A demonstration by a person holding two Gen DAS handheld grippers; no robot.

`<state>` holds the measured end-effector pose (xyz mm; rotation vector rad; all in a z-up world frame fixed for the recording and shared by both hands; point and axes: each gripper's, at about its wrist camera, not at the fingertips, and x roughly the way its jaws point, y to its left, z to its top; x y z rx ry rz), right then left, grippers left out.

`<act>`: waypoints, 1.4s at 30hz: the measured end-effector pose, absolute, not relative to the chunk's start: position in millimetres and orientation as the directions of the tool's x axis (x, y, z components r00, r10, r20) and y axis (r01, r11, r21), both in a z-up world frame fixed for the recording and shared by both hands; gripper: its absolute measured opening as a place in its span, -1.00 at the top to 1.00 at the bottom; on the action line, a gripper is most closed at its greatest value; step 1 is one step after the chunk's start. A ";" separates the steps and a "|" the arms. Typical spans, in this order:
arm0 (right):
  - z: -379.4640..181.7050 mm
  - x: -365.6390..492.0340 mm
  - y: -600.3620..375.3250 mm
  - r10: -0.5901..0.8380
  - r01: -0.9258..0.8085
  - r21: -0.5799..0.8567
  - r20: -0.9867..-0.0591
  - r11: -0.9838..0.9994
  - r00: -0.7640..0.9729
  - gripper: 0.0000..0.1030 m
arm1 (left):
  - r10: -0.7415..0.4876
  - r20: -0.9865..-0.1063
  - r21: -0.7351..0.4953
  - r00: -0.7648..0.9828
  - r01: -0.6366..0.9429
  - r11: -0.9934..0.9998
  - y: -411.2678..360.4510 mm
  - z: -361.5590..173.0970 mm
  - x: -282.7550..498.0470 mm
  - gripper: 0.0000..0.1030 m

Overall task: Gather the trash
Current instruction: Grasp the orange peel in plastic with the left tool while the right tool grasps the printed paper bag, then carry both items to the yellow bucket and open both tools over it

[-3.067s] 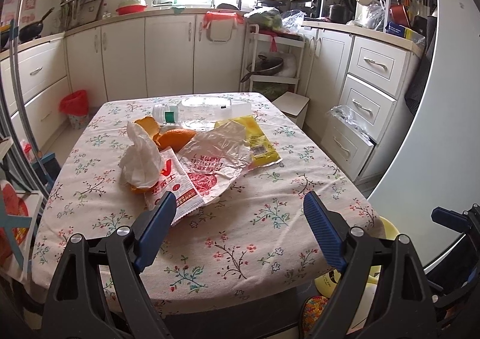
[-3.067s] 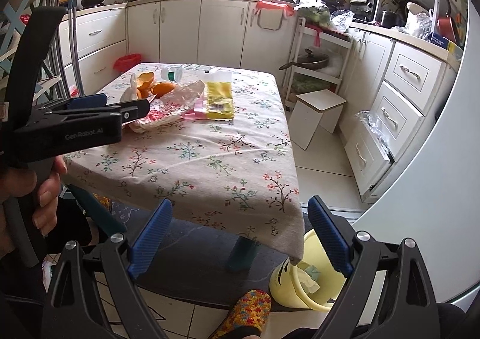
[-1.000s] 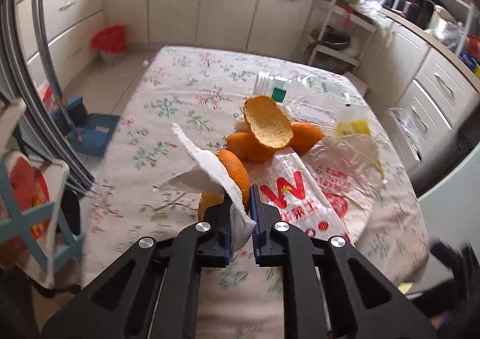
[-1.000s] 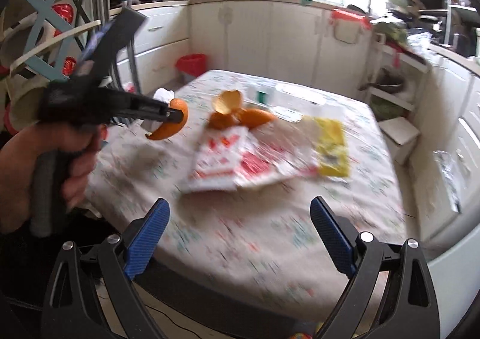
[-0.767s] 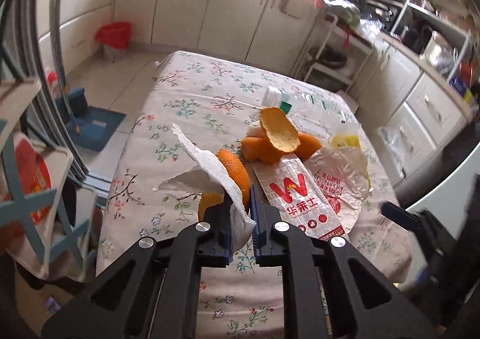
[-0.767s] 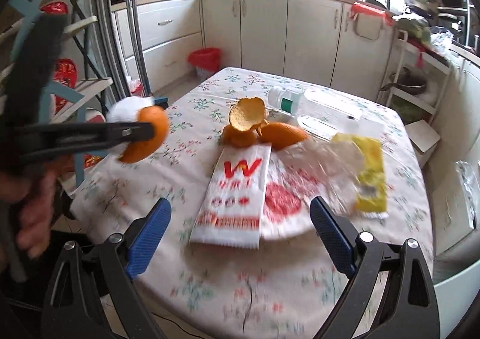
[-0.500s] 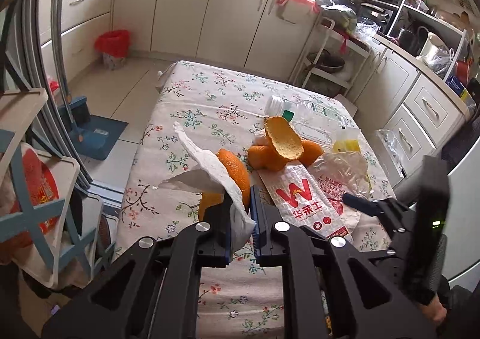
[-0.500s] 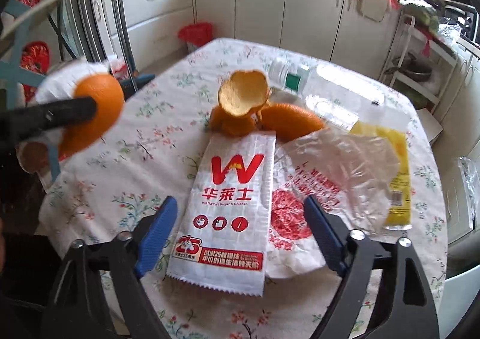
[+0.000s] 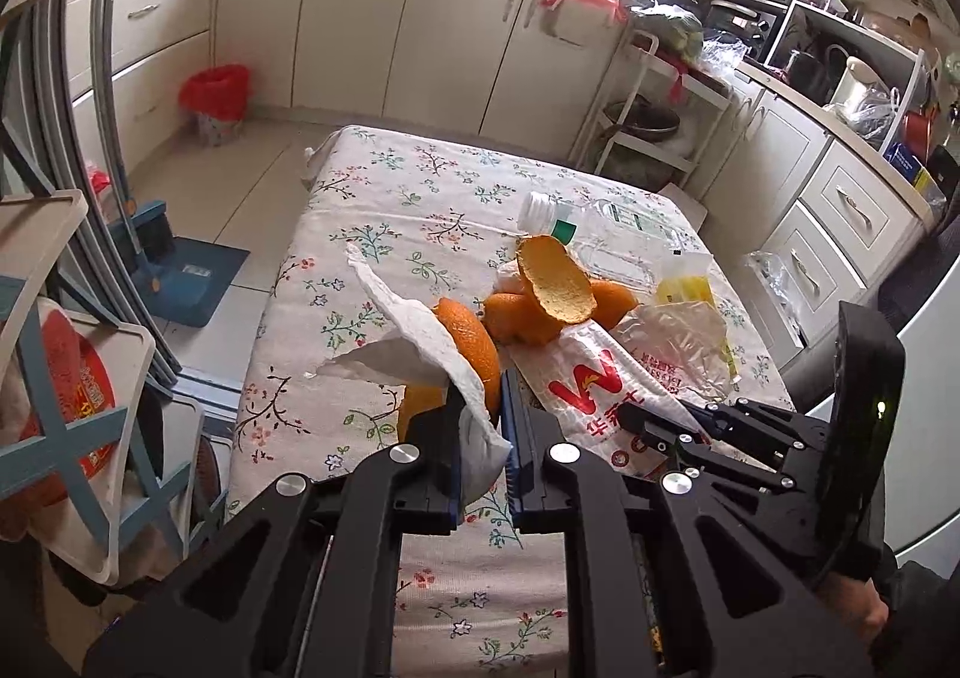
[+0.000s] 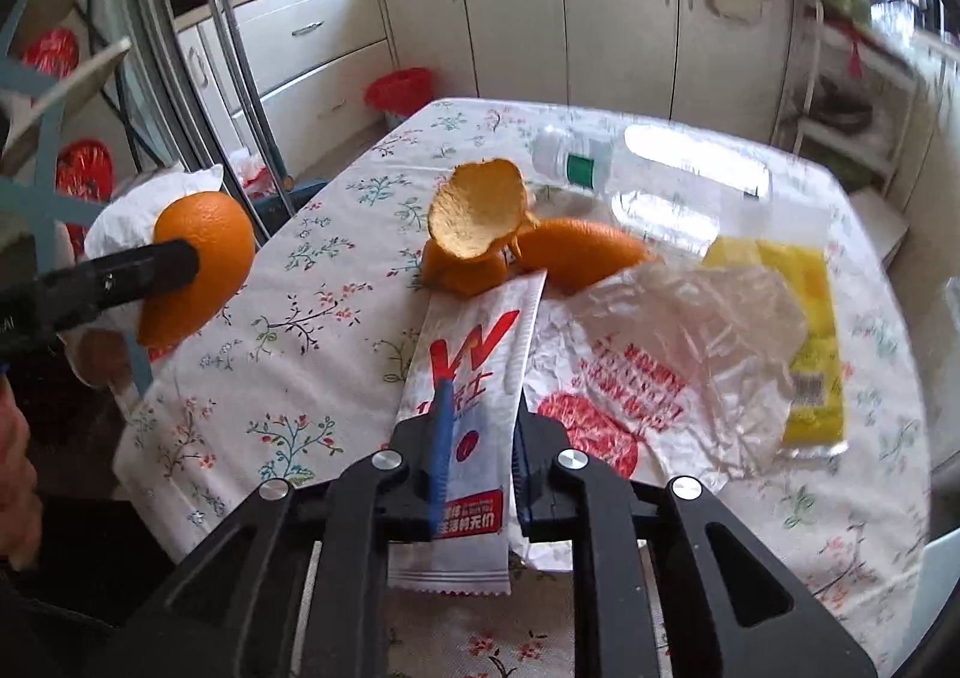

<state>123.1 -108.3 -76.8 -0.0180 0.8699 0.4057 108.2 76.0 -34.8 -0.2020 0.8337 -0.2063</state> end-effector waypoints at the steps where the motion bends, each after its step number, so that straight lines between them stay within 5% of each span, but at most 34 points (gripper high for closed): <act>1: -78.8 124.0 -110.1 0.362 -0.357 0.178 -0.746 0.917 0.558 0.65 | -0.261 -0.710 -0.259 0.654 0.103 0.961 76.1 -34.9 108.3 0.80; 7: -69.4 112.8 -95.4 0.403 -0.424 0.165 -0.719 0.891 0.566 0.96 | -0.260 -0.712 -0.252 0.652 0.108 0.962 75.5 -36.1 107.5 0.80; 22: -24.7 46.5 -130.2 0.403 -0.407 0.129 -0.569 0.904 0.716 0.98 | -0.188 -0.637 -0.065 0.748 0.191 0.979 27.5 -14.8 85.1 0.80; 42: -6.2 21.8 -175.7 0.332 -0.342 0.076 -0.509 0.937 0.794 0.97 | -0.198 -0.601 0.046 0.774 0.281 0.959 -27.1 -5.2 72.4 0.80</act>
